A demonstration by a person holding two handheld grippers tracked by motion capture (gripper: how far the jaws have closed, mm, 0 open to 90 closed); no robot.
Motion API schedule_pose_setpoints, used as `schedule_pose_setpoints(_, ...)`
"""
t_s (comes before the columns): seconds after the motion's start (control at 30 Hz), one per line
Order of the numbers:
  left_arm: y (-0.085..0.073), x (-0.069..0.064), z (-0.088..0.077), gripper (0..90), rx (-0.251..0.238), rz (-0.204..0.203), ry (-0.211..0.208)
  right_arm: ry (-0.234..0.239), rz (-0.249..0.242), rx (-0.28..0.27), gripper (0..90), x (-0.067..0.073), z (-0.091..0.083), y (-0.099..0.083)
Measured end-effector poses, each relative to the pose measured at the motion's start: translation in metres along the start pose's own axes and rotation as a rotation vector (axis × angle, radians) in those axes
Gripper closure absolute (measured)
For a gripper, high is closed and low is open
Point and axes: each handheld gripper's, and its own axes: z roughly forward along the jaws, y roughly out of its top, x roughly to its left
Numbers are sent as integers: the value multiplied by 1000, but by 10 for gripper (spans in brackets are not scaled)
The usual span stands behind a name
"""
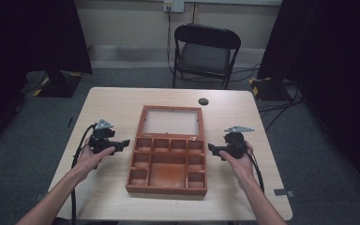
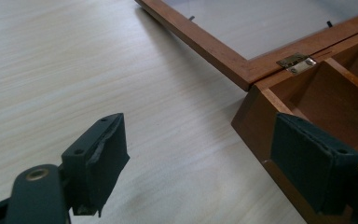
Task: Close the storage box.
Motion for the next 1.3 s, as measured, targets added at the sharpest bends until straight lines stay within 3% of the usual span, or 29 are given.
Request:
schedule_pose_setpoints(0.13, 13, 3, 3, 172, -12, 14, -13, 10, -17, 3, 153, 0, 9, 12)
schedule_pose_setpoints(0.23, 29, 9, 8, 165, -33, -10, -37, 16, -12, -8, 152, -1, 19, 24)
schedule_pose_setpoints(0.3, 37, 10, 13, 164, -33, -2, -27, 21, 5, -14, 152, -3, 28, 32)
schedule_pose_setpoints(0.43, 47, 6, 24, 170, -46, -25, -42, 30, 11, -9, 151, -2, 43, 44)
schedule_pose_setpoints(0.53, 47, 3, 35, 174, -40, -35, -46, 38, 8, -7, 149, -1, 51, 50)
schedule_pose_setpoints(0.67, 41, 5, 48, 172, 24, -77, -63, 73, 3, -27, 152, 3, 61, 51)
schedule_pose_setpoints(0.73, 40, 6, 51, 172, 31, -116, -88, 81, 1, -17, 152, 7, 66, 50)
schedule_pose_setpoints(0.87, 37, 1, 57, 171, 55, -119, -106, 78, 10, -3, 150, 8, 76, 47)
schedule_pose_setpoints(1.03, 37, -1, 63, 173, 47, -134, -107, 89, 42, 4, 133, 8, 82, 46)
schedule_pose_setpoints(1.07, 38, -2, 64, 173, 46, -132, -106, 109, 87, 19, 138, 9, 85, 46)
schedule_pose_setpoints(1.1, 38, -3, 64, 176, 49, -128, -102, 116, 102, 28, 136, 10, 86, 47)
schedule_pose_setpoints(1.2, 39, -7, 69, 184, 46, -127, -89, 116, 90, 33, 125, 12, 89, 49)
schedule_pose_setpoints(1.3, 39, -8, 74, 162, 48, -151, -115, 109, 102, 31, 108, 15, 91, 49)
